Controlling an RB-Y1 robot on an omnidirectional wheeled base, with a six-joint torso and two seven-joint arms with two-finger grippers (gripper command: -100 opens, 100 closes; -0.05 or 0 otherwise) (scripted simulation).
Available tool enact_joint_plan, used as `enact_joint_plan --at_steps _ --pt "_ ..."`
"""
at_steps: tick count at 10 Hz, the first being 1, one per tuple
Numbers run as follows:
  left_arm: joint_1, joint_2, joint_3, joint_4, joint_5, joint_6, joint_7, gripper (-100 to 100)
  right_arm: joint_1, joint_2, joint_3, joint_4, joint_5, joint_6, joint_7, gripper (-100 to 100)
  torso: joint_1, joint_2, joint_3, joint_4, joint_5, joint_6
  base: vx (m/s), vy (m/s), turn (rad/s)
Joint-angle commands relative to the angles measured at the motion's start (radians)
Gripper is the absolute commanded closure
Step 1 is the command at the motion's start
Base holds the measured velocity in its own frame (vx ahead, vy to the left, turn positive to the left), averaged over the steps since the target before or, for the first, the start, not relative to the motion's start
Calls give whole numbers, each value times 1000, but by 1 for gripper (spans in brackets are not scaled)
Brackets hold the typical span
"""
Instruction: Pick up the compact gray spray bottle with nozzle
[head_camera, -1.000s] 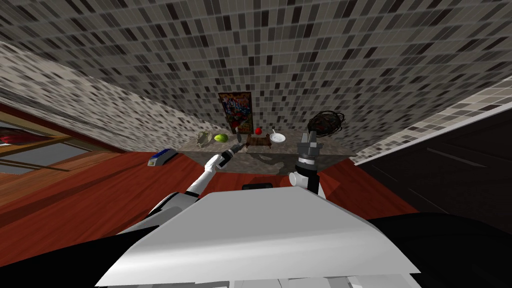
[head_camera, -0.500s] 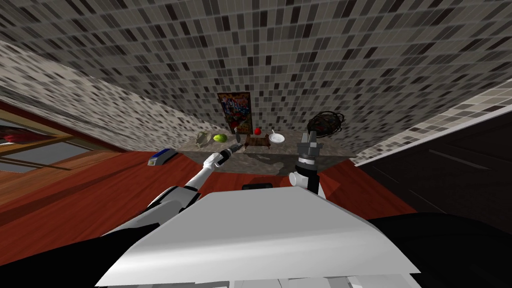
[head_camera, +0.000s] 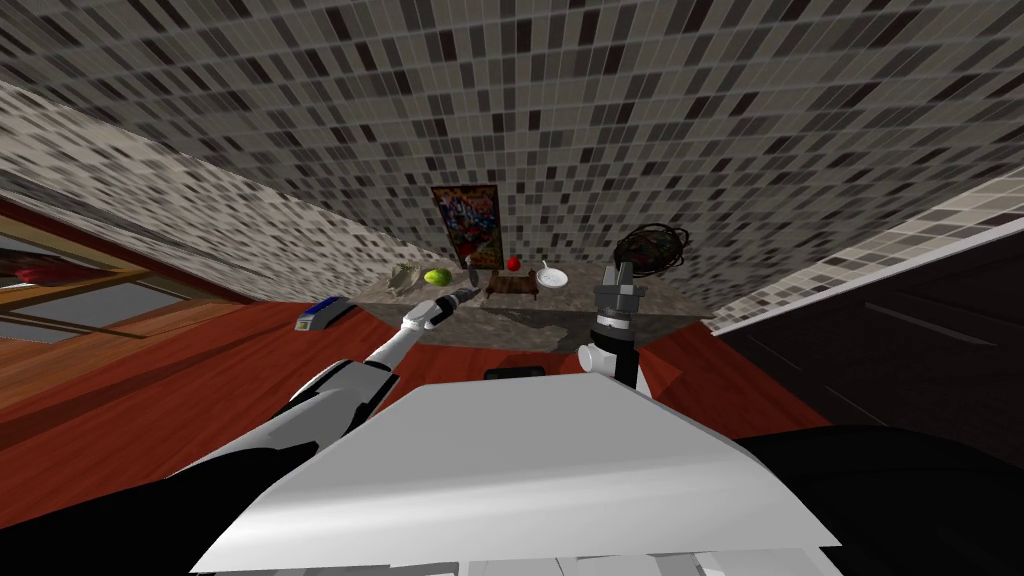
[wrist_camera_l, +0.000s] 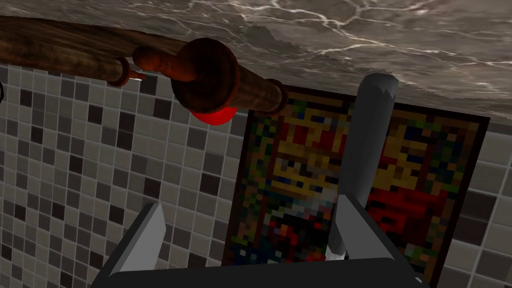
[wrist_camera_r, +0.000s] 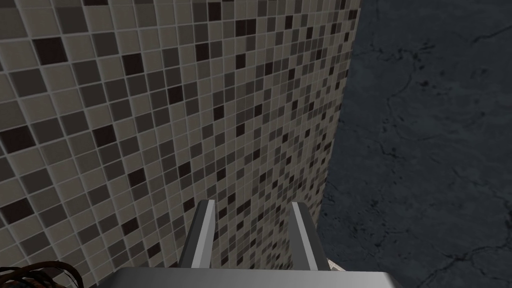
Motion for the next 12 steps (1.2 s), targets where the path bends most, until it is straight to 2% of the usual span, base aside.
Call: enact_joint_plan --at_steps 1,2,3,5,7,8,9,10,11,12 --pt "-19 16 -7 34 -15 -1 20 -100 0 0 0 0 0 0 0 0 0 0 0 0 0 0 32 -55 14" --pt "-49 39 -19 76 -44 -2 48 -100 0 0 0 0 0 0 0 0 0 0 0 0 0 0 50 -72 18" --pt "-49 39 -19 79 -44 -2 48 -100 0 0 0 0 0 0 0 0 -1 -1 0 0 0 0 41 -61 13" --pt "-104 81 -41 150 -96 -4 104 -100 0 0 0 0 0 0 0 0 -1 -1 0 0 0 0 52 -90 18" --pt "-104 81 -41 159 -96 -4 105 -100 0 0 0 0 0 0 0 0 -2 -2 -1 -1 0 0 52 -58 9" --pt "-129 101 -50 194 -118 -5 132 -100 0 0 0 0 0 0 0 0 1 -1 0 0 0 0 36 -44 9" --pt "-129 101 -50 194 -118 -5 132 -100 0 0 0 0 0 0 0 0 1 0 0 0 0 0 37 -54 12" --pt "-152 120 -59 227 -138 -6 159 -100 0 0 0 0 0 0 0 0 1 0 0 0 0 0 53 -90 12" --pt "-152 120 -59 227 -138 -6 159 -100 0 0 0 0 0 0 0 0 -2 -1 -1 0 0 0 45 -77 13" --pt "-172 137 -67 256 -156 -8 184 -100 0 0 0 0 0 0 0 0 -1 -1 0 0 0 0 53 -70 13"
